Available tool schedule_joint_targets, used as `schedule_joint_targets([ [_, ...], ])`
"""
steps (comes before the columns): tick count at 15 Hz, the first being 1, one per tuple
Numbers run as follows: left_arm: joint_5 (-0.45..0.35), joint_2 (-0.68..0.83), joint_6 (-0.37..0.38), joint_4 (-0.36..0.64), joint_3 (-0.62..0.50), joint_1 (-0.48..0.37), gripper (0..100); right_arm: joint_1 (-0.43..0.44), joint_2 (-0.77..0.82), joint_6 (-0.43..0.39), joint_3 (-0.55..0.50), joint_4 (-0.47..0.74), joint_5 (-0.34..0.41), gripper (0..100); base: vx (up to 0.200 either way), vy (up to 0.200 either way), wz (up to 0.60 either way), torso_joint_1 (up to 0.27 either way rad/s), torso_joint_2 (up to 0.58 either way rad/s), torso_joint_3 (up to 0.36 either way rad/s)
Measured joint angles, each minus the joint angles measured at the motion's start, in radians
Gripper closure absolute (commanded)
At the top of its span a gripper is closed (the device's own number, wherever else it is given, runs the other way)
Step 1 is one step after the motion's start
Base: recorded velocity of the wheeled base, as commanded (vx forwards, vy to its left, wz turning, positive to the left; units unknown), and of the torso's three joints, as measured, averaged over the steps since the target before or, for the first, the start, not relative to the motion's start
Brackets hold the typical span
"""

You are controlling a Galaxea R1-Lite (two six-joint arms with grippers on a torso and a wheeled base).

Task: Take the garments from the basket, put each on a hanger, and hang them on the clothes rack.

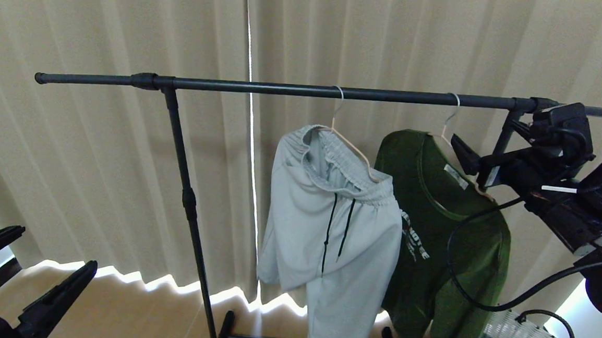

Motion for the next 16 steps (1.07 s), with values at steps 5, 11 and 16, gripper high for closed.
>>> schedule_joint_targets([
  [5,0.001,0.001,-0.012,0.0,-0.001,0.003,0,0.003,-0.079,-0.001,0.028,0.007,0.0,0,0.0,0.0,0.0,0.0,0.0,0.0],
  [11,0.033,-0.042,-0.045,0.02,0.028,0.089,0,0.003,-0.304,-0.001,0.151,0.225,-0.002,0,0.0,0.0,0.0,0.0,0.0,0.0],
  [16,0.033,-0.233,-0.097,0.336,0.044,0.182,0,0.003,-0.664,-0.003,0.336,0.61,-0.006,0,0.0,0.0,0.0,0.0,0.0,0.0],
])
